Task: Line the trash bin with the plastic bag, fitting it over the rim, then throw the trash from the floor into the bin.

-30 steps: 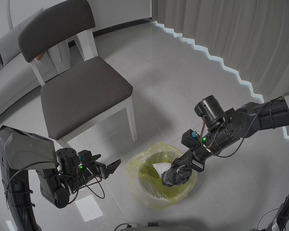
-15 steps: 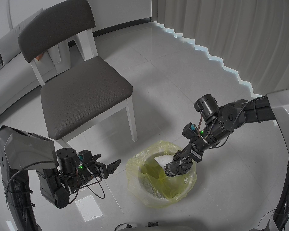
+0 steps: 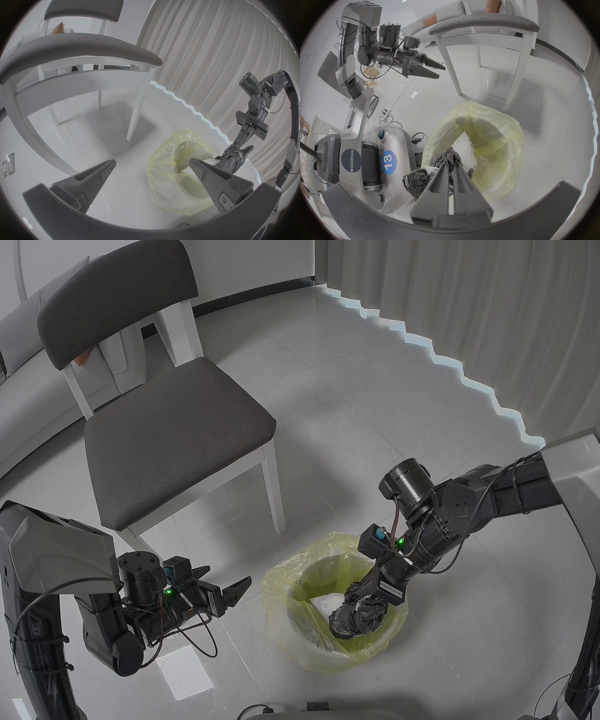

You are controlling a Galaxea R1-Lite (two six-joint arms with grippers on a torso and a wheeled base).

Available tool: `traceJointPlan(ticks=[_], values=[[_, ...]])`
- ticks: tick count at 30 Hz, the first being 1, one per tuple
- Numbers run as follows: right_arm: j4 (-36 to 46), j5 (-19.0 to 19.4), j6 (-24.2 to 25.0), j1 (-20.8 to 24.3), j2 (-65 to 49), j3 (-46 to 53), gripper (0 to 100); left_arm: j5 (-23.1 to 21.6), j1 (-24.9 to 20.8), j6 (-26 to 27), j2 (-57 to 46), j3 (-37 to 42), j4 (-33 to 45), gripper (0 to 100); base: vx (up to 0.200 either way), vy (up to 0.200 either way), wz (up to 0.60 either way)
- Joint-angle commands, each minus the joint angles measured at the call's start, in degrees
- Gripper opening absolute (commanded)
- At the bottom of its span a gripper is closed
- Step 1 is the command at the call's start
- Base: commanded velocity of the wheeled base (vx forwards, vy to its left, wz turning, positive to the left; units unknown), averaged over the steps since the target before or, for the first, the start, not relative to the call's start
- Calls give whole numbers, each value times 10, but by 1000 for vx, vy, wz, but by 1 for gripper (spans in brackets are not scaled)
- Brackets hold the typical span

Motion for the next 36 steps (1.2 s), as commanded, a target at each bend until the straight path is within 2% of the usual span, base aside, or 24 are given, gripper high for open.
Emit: traceJointPlan(ticks=[1,8,9,17,24,26,27,32,36], values=[[-7,-1,0,-4,29,-5,0,0,2,0,0,4,-10,100,0,0,0],[-7,3,-1,-18,38,-17,0,-1,0,-1,10,-5,-10,100,0,0,0],[-9,6,-1,-18,38,-17,100,0,0,0,16,-9,-10,100,0,0,0],[-22,13,0,-32,33,-24,100,0,-9,-1,36,-26,-10,100,0,0,0],[-21,10,0,-109,35,-14,100,5,-13,1,100,-84,-10,100,0,0,0],[-21,10,0,-113,35,-14,100,5,-13,1,100,-84,-10,100,0,0,0],[-21,10,1,-148,38,-12,100,7,-13,2,129,-121,-10,100,0,0,0],[-23,13,0,-182,39,-7,100,13,-17,7,163,-179,7,100,0,0,0],[-23,15,-1,-193,34,2,100,16,-19,11,177,-218,64,100,0,0,0]])
